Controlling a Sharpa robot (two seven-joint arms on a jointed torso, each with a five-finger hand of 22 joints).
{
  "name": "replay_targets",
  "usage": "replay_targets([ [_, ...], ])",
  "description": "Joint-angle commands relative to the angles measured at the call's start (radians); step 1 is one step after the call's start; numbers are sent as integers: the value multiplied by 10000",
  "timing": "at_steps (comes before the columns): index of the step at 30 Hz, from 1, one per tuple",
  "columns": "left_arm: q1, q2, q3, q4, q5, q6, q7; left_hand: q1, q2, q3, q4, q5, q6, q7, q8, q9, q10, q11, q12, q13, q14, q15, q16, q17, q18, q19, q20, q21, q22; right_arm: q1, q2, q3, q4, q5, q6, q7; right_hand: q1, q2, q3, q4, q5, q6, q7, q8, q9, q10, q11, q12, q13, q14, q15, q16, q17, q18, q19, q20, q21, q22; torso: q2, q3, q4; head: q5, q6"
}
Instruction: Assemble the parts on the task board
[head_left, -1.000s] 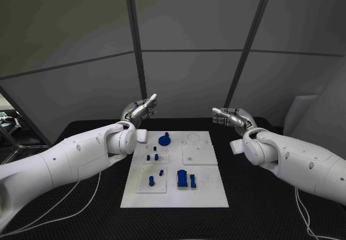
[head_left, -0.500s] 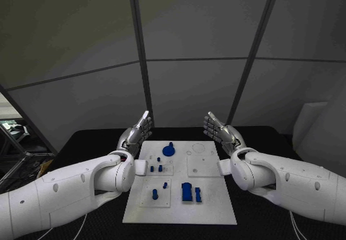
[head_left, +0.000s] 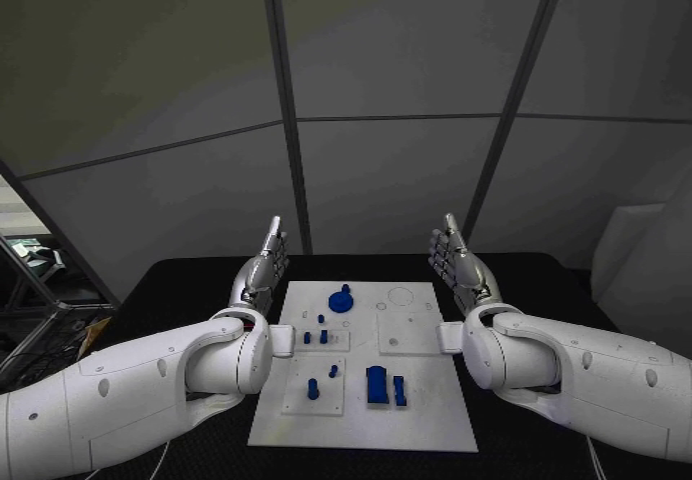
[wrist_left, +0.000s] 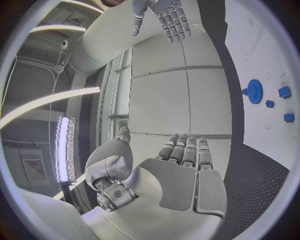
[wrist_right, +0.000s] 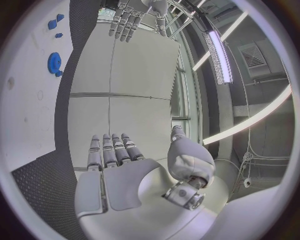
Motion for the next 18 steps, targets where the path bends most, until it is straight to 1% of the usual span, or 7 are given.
replay_targets([
  [1,20,-2,8,22,-168,-252,269,-962,2,-162,2,-34,-640,-11,-39,-11,-643,-6,-58,-12,-519,-1,-60,-20,-370,-386,-192,-64,-814,23,-4,5,29,197,-317,304,-982,-62,607,49,-127,-741,-24,-39,-20,-774,-18,-37,-12,-768,-7,-48,-10,-220,-650,-120,-67,-496,2,2,5,2,-3],
  [5,20,-2,8,22,-168,-252,269,-1294,2,-162,2,-34,-859,-11,-39,-11,-861,-6,-58,-12,-694,-1,-60,-20,-371,-486,-192,-64,-814,23,-4,5,29,197,-317,304,-1326,-62,607,49,-127,-1002,-24,-39,-20,-1047,-18,-37,-12,-1033,-7,-48,-10,-220,-886,-120,-67,-496,2,2,5,2,-3],
  [6,20,-2,8,22,-168,-252,269,-1366,2,-162,2,-34,-906,-11,-39,-11,-915,-6,-58,-12,-719,-1,-60,-20,-370,-1209,-192,-64,-814,23,-4,5,29,197,-317,304,-1366,-62,607,49,-127,-1032,-24,-39,-20,-1077,-18,-37,-12,-1060,-7,-48,-10,-220,-904,-120,-67,-496,2,2,5,2,-3],
  [13,20,-2,8,22,-168,-252,269,-1770,2,-162,2,-34,-1156,-11,-39,-11,-1170,-6,-58,-12,-919,-1,-60,-20,-370,-1209,-192,-64,-814,23,-4,5,29,197,-317,304,-1803,-62,607,49,-127,-1358,-24,-39,-20,-1411,-18,-37,-12,-1392,-7,-48,-10,-220,-1185,-120,-67,-496,2,2,5,2,-3],
  [16,20,-2,8,22,-168,-252,269,-1897,2,-162,2,-34,-1228,-11,-39,-11,-1252,-6,-58,-12,-1622,-1,-60,-20,-371,-1209,-192,-64,-814,23,-4,5,29,197,-317,304,-1949,-62,607,49,-127,-1467,-24,-39,-20,-1529,-18,-37,-12,-1523,-7,-48,-10,-220,-1281,-120,-67,-496,2,2,5,2,-3],
  [17,20,-2,8,22,-168,-252,269,-1914,2,-162,2,-34,-1261,-11,-39,-11,-1269,-6,-58,-12,-1622,-1,-60,-20,-372,-1209,-192,-64,-814,23,-4,5,29,197,-317,304,-2109,-62,607,49,-127,-1586,-24,-39,-20,-1668,-18,-37,-12,-1642,-7,-48,-10,-220,-2033,-120,-67,-496,2,2,5,2,-3],
  [18,20,-2,8,22,-168,-252,269,-1958,2,-162,2,-34,-2003,-11,-39,-11,-1273,-6,-58,-12,-1622,-1,-60,-20,-372,-1209,-192,-64,-814,23,-4,5,29,197,-317,304,-2282,-62,607,49,-127,-2314,-24,-39,-20,-2417,-18,-37,-12,-2376,-7,-48,-10,-220,-2033,-120,-67,-496,2,2,5,2,-3],
])
